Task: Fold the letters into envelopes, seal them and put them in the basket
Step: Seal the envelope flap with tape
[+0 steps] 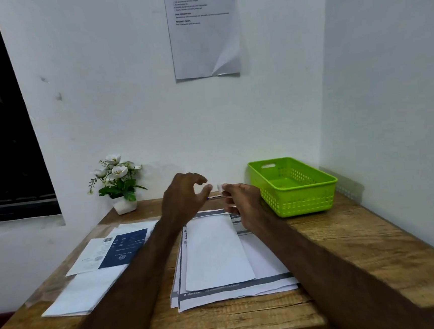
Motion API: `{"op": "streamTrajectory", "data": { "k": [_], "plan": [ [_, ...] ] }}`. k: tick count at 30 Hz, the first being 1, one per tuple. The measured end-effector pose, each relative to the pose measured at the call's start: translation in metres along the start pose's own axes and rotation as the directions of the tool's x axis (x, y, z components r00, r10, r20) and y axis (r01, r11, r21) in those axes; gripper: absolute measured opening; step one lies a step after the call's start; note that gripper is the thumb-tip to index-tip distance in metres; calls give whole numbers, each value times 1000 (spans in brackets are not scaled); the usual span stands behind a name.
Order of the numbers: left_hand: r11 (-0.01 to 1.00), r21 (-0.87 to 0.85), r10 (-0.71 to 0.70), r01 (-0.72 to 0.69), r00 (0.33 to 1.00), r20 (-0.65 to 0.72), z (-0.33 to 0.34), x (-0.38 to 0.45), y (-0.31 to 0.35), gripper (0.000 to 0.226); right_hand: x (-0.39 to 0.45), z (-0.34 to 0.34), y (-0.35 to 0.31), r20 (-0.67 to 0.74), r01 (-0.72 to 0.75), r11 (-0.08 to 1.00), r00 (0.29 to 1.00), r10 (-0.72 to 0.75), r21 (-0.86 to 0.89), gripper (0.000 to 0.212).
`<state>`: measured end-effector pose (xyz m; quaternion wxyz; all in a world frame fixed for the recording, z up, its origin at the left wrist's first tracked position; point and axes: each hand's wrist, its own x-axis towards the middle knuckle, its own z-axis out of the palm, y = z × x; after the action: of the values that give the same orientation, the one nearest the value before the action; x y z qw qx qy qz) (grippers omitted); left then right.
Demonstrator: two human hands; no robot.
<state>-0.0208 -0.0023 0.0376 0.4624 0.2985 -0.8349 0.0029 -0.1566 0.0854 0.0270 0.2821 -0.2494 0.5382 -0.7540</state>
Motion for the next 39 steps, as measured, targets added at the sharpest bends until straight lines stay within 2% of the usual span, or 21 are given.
{"op": "streamTrajectory", "data": {
  "k": [5,10,14,18,26,28,30,31,33,35,37,39],
  "plan": [
    [980,43,190,-192,981,44,4,-6,26,29,-3,-2,-5,-3,-34,998,999,34,48,8],
    [953,152,264,-263,964,9,8,-5,33,24,-7,1,-6,-16,-42,998,999,43,39,8],
    [917,239,330,-319,944,-7,8,-6,36,19,-8,3,-5,-18,-46,999,999,47,22,16],
    [908,260,347,-330,938,-22,9,-7,38,15,-9,4,-7,-15,-54,998,998,54,17,18],
    [939,193,300,-285,952,-57,12,-7,36,12,-15,2,-9,17,-61,998,998,61,14,24],
    [972,98,220,-213,973,-68,11,-8,36,11,-16,2,-14,22,-61,998,998,61,13,27],
    [994,-107,23,-28,999,-45,12,-6,35,13,-17,2,-19,13,-58,998,998,58,3,33],
    [968,-237,-82,79,997,-3,12,-4,34,14,-17,2,-21,3,-61,998,998,61,7,35],
    [825,-497,-225,269,963,148,9,-1,34,18,-16,1,-22,-24,-76,997,997,76,14,36],
    [619,-660,-279,424,905,321,2,-1,36,24,-17,0,-22,-32,-91,996,995,91,12,32],
    [463,-715,-278,524,852,444,-5,-2,38,32,-19,-1,-23,-17,-93,996,996,93,9,29],
    [387,-725,-256,569,822,509,-7,-2,39,37,-22,-1,-26,21,-91,996,996,91,11,28]
  ]
}}
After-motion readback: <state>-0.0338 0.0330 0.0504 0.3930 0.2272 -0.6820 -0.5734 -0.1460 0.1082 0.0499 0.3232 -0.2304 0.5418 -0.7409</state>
